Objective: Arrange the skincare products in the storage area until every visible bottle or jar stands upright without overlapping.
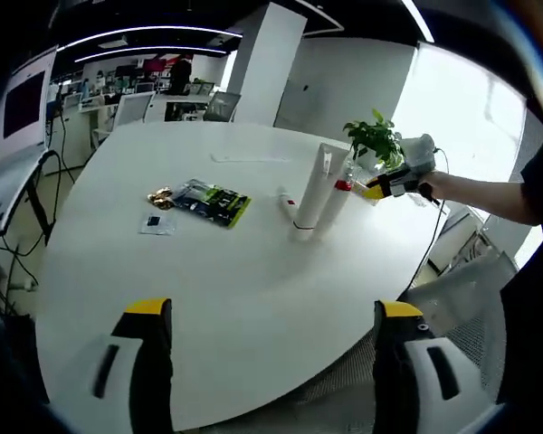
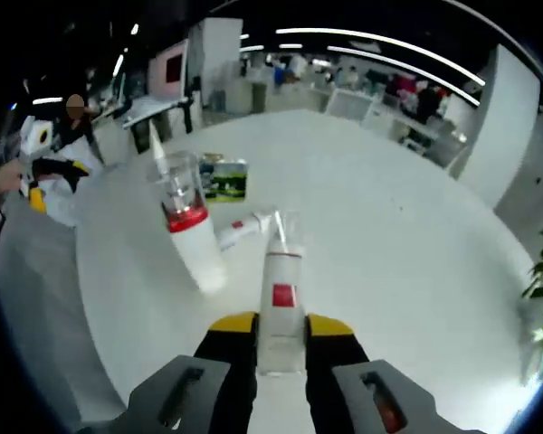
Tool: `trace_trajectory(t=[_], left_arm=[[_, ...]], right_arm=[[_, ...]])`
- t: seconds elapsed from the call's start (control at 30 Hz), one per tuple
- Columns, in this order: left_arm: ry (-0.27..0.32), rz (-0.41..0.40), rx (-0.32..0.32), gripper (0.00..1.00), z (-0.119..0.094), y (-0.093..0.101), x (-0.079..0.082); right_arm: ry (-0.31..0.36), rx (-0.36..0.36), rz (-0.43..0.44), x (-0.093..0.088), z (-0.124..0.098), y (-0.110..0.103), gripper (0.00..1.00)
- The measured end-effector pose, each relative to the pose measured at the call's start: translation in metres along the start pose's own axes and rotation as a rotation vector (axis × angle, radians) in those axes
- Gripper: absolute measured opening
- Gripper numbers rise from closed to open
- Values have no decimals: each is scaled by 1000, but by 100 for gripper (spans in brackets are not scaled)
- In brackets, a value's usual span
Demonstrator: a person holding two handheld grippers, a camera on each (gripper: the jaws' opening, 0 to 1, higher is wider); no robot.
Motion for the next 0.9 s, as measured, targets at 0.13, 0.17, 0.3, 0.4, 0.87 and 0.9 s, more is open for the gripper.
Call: trace_trajectory(t=[0.13, 0.17, 0.3, 0.4, 0.87, 0.9], left_arm=[[11, 6, -16, 87, -1, 5, 3], [13, 8, -18, 87, -2, 6, 3], [17, 17, -28, 87, -3, 10, 4], [17, 22, -34, 87, -5, 14, 3], [42, 32, -48, 85, -19, 23, 4], [47, 33, -46, 85, -21, 23, 5]], right_arm=[[54, -35, 17, 0, -20, -6, 11], [63, -43, 20, 0, -24, -7, 11], [102, -64, 35, -2, -39, -16, 11], [149, -68, 64, -2, -52, -27, 11], [248, -61, 62, -1, -79, -81, 11], [260, -65, 62, 0, -81, -84, 11]])
Point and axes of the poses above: the point that each gripper's makers call its tool centre point, and the gripper's own axes: z roughly forward along the fingers, y roughly to its right, x roughly out of its top, the point moved 4 cm from there along -z, roughly backward along the fingers, and after that the axes turned 11 degrees about z, right-handed, at the moved point
